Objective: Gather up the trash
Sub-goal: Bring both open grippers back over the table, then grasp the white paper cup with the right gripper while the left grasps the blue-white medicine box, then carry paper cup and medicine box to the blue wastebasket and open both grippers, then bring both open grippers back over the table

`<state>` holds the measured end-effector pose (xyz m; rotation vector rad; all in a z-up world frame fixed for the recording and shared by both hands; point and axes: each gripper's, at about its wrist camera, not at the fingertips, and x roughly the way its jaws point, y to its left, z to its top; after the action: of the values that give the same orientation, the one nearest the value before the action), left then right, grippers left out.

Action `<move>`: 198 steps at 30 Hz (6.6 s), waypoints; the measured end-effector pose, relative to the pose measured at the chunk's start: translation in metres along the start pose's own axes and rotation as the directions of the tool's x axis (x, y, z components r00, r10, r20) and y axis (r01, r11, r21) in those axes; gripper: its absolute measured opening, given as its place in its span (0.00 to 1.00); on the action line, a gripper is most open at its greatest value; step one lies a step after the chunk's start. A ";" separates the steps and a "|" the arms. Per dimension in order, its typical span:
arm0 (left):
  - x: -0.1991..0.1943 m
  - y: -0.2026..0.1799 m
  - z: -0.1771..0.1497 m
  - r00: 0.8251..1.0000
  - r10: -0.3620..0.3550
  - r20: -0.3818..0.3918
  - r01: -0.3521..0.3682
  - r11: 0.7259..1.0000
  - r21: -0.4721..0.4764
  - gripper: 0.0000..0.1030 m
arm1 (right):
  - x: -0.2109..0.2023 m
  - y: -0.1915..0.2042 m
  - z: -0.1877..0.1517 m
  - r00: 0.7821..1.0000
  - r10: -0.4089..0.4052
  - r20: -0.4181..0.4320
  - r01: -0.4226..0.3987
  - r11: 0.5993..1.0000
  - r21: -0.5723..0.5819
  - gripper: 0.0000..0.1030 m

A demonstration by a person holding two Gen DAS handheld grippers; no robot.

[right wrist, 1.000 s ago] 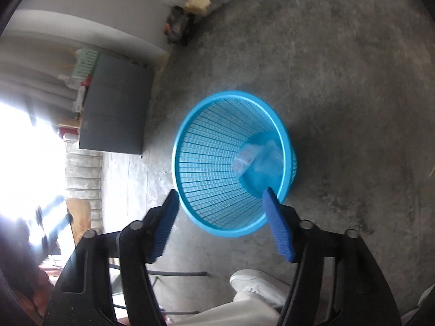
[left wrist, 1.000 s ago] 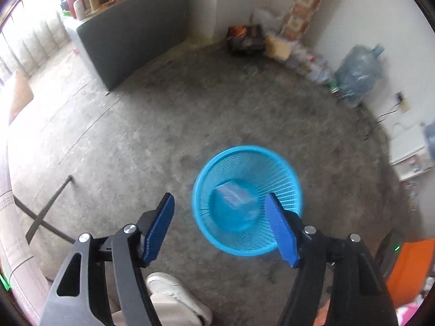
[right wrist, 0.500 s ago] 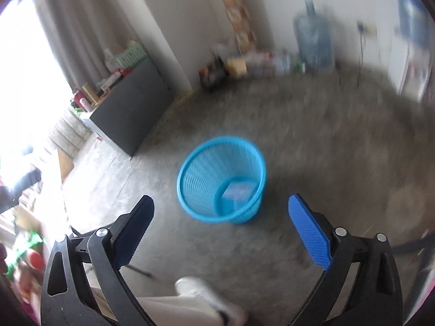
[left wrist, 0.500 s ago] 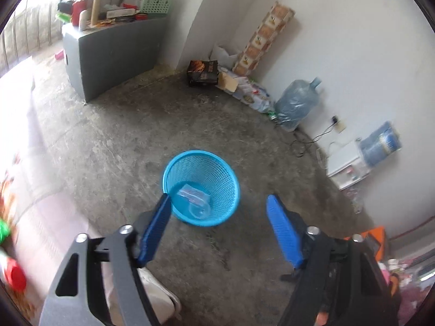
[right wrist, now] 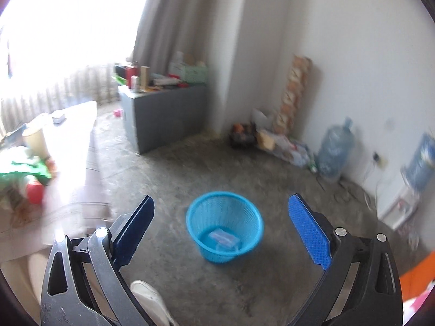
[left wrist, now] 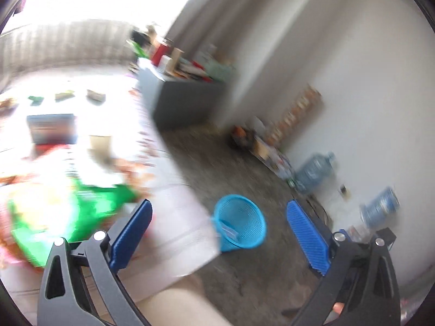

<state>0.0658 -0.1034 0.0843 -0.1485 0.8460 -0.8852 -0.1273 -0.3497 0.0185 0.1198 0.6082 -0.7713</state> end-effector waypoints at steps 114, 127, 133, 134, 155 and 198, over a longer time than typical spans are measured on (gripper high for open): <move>-0.047 0.245 0.174 0.947 0.288 0.145 -0.293 0.956 0.014 0.01 | 0.109 0.120 0.139 0.541 0.830 -0.138 -0.670 0.524 0.526 0.01; -0.047 0.134 0.162 0.970 0.204 0.130 -0.214 0.975 0.068 0.01 | 0.080 0.045 0.122 0.607 0.794 -0.011 -0.654 0.508 0.560 0.01; -0.022 0.081 0.149 0.981 0.168 0.098 -0.180 0.975 0.133 0.01 | 0.077 0.005 0.105 0.647 0.762 0.029 -0.625 0.509 0.592 0.01; -0.017 0.072 0.146 0.983 0.161 0.092 -0.173 0.974 0.147 0.01 | 0.077 -0.002 0.102 0.654 0.755 0.033 -0.619 0.510 0.597 0.01; 0.203 -0.118 0.051 0.965 0.107 -0.239 0.006 0.904 0.428 0.02 | 0.116 -0.159 -0.015 0.876 0.466 -0.123 -0.241 0.645 0.725 0.01; 0.249 -0.148 -0.007 0.923 0.163 -0.348 0.011 0.895 0.446 0.72 | 0.141 -0.144 -0.056 0.894 0.319 -0.316 -0.097 0.824 0.558 0.68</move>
<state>0.0533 -0.3802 -0.0018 0.4686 0.9760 -1.0256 -0.1742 -0.5225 -0.0892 0.8680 0.7370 -0.6807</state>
